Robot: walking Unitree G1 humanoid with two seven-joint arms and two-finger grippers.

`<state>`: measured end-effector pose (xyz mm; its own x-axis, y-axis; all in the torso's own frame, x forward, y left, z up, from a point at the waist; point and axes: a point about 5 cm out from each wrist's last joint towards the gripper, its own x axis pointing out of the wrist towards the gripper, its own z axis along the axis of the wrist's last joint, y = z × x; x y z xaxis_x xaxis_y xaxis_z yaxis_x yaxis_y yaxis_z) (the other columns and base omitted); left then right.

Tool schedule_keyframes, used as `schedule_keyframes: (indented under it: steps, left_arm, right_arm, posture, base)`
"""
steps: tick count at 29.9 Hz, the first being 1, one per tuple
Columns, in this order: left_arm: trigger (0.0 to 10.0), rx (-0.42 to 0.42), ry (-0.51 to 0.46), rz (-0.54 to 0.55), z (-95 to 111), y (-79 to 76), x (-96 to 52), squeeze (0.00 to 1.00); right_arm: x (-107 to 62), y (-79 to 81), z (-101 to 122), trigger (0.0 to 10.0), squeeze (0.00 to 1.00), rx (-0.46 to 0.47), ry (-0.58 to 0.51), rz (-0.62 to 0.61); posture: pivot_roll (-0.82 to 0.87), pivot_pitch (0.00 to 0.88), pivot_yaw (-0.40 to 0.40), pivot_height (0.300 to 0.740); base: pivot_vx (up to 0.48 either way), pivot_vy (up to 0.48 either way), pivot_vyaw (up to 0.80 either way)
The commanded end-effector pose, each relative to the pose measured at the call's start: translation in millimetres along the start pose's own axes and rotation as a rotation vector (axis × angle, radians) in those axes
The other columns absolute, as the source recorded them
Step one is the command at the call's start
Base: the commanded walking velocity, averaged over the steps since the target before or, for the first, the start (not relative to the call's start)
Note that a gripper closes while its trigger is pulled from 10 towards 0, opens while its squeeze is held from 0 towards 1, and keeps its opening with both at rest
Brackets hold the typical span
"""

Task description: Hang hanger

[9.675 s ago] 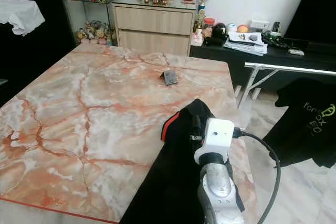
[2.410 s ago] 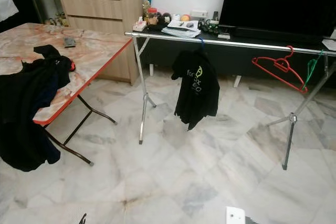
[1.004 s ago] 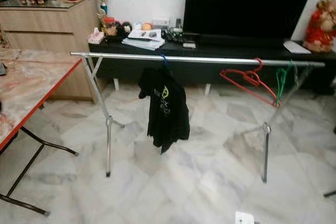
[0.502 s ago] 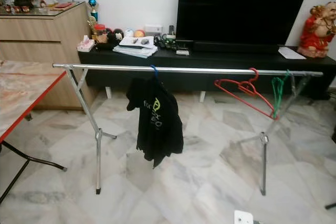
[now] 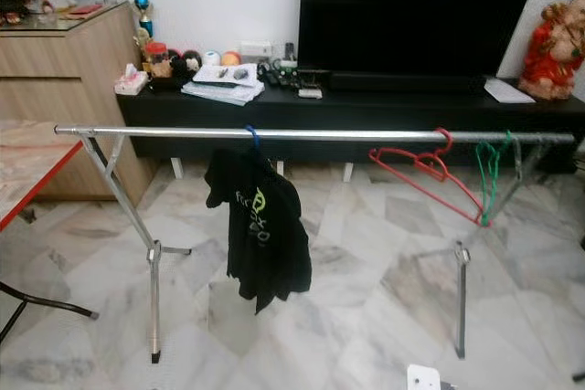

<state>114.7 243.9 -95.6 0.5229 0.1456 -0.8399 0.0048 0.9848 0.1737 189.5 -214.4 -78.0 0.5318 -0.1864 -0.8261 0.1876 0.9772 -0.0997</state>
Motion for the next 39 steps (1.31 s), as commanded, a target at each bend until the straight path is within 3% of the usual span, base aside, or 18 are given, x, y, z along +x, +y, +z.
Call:
schedule_keyframes:
  steps: [1, 5, 12, 16, 23, 32, 39]
  left_arm:
    - [10.0, 0.005, 0.018, -0.004, -3.4, -0.3, -0.6, 0.0]
    - [10.0, 0.008, 0.021, -0.001, -6.3, 3.3, -2.0, 0.0]
    - [10.0, 0.01, 0.044, 0.021, -21.4, 22.4, -9.9, 0.0]
    - [10.0, 0.007, 0.054, 0.021, -20.3, 24.0, -9.3, 0.0]
    - [10.0, 0.024, 0.048, 0.003, -9.6, 7.9, -2.9, 0.0]
    - [10.0, 0.026, 0.045, -0.011, -6.3, -8.4, -0.1, 0.0]
    - [10.0, 0.032, 0.046, -0.012, -6.3, -11.8, 0.1, 0.0]
  right_arm:
    - [0.5, 0.5, 4.4, 10.0, 0.0, -0.016, -0.008, 0.005]
    - [0.4, 0.6, 4.0, 10.0, 0.0, -0.017, -0.007, 0.006]
    - [0.4, 1.4, 3.8, 10.0, 0.0, -0.027, -0.006, 0.011]
    - [0.4, 1.7, 3.8, 10.0, 0.0, -0.029, -0.006, 0.013]
    - [0.5, 1.1, 4.3, 10.0, 0.0, -0.032, -0.006, 0.012]
    - [0.7, 1.6, 6.6, 10.0, 0.0, -0.062, -0.011, 0.018]
    - [0.7, 1.6, 6.6, 10.0, 0.0, -0.055, -0.009, 0.019]
  posture:
    - [0.11, 0.0, -0.042, 0.74]
    - [0.11, 0.0, -0.04, 0.74]
    - [0.12, 0.0, -0.039, 0.74]
    - [0.12, 0.0, -0.038, 0.74]
    - [0.11, 0.0, -0.034, 0.74]
    - [0.1, 0.0, -0.031, 0.74]
    - [0.1, 0.0, -0.031, 0.74]
  base:
    - [0.326, 0.0, 0.0]
    - [0.327, 0.0, 0.0]
    - [0.327, 0.0, 0.0]
    - [0.143, 0.0, 0.0]
    - [0.0, 0.0, 0.0]
    - [0.0, -0.417, 0.06]
    - [0.0, -0.449, 0.23]
